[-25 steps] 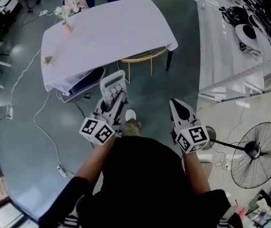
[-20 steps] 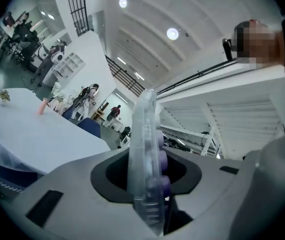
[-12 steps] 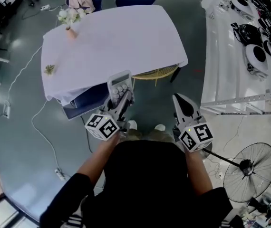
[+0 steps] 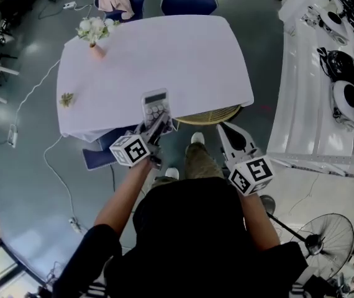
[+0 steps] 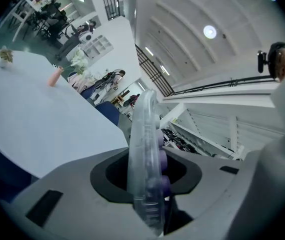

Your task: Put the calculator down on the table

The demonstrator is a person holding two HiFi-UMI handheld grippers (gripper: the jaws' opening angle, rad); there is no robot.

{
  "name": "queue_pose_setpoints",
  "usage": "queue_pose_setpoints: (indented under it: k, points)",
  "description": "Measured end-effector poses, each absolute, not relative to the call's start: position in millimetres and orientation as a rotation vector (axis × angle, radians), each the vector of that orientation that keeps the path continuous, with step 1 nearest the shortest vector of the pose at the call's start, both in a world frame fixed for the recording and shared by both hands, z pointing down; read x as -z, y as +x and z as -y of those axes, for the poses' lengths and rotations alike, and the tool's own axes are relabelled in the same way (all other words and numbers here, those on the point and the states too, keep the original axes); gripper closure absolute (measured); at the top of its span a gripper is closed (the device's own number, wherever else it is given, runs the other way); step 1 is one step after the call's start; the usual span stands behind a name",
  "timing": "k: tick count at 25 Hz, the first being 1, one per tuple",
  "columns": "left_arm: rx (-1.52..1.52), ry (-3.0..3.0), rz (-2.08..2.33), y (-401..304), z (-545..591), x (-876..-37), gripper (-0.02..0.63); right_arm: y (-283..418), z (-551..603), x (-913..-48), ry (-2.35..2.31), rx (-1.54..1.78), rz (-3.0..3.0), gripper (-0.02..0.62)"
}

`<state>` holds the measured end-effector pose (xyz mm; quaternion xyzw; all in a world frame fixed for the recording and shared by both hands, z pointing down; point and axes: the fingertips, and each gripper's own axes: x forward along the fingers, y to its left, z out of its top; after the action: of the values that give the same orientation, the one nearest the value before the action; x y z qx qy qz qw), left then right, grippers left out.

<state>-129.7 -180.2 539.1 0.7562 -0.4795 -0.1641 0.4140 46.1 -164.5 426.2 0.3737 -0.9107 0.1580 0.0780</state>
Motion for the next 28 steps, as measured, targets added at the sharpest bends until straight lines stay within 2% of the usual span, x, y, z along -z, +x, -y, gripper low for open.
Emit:
queue_pose_setpoints:
  k: [12, 23, 28]
  points:
    - [0.308, 1.668, 1.152, -80.7, 323.9, -665.9, 0.476, 67.3, 346.7, -460.7, 0.932, -0.499, 2.776, 0.598]
    - [0.28, 1.464, 1.053, -29.7, 379.0, -781.2, 0.475, 90.1, 388.9, -523.8, 0.8, -0.614, 2.676, 0.598]
    - [0.35, 1.279, 1.105, -35.4, 390.0, -821.8, 0.474, 100.0, 401.0, -531.1, 0.818, -0.634, 2.657, 0.598]
